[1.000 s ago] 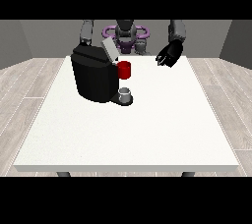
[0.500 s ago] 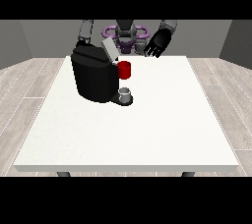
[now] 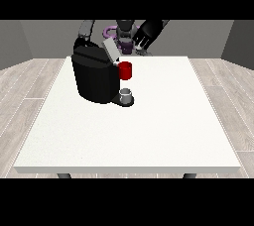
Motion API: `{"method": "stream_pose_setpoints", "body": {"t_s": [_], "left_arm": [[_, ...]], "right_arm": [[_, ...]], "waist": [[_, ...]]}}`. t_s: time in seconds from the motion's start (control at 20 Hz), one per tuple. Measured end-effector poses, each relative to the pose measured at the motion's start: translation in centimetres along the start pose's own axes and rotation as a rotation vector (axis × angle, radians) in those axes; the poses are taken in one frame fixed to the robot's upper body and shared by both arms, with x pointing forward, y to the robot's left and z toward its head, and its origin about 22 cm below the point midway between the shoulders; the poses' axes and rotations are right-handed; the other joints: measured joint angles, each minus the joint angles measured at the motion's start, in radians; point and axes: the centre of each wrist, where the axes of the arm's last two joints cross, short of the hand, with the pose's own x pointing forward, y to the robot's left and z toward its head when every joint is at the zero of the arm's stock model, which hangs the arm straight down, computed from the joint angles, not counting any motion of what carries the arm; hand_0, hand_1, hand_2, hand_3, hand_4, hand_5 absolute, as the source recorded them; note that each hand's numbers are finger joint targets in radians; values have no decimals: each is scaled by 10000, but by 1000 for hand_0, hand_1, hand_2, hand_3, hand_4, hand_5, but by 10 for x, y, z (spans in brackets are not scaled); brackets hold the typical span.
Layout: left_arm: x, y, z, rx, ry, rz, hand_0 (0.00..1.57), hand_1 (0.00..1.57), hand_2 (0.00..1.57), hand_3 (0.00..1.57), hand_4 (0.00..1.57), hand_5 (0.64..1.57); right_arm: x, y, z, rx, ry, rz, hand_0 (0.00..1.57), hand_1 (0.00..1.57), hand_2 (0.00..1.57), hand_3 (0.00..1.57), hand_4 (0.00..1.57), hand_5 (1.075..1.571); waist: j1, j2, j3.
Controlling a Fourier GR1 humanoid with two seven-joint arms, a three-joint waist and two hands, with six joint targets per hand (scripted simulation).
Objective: Insert the coffee pod into the coffee machine and close the lid
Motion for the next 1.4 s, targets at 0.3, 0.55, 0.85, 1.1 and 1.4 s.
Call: {"method": "stream_pose_setpoints", "body": {"t_s": [0.3,0.55,0.85,1.1,1.4], "left_arm": [[11,34,4,649,-53,-330,1222,1222,1288,1238,475,1571],[13,58,9,1107,38,-381,1258,1258,1299,1245,494,1571],[23,64,6,1300,-122,-624,1175,1175,1242,1216,464,1571],[26,67,5,1267,-223,-679,1239,1239,1286,1222,429,1571],[28,68,3,1278,-329,-741,1193,1193,1234,1191,434,1571]], "right_arm": [[24,-8,-10,-266,-835,-3,0,0,0,0,0,1571],[47,-15,-18,-231,-1302,98,0,0,0,0,263,1571],[64,-17,-25,-512,-1622,-79,0,0,0,0,0,1571],[64,-32,-30,-838,-1684,-60,0,0,0,0,0,1571],[63,-32,-30,-1016,-1582,-59,0,0,0,0,223,1571]], "waist": [[-373,695,0],[-762,1124,-1],[-846,1671,0],[-807,1883,5],[-745,1997,19]]}}
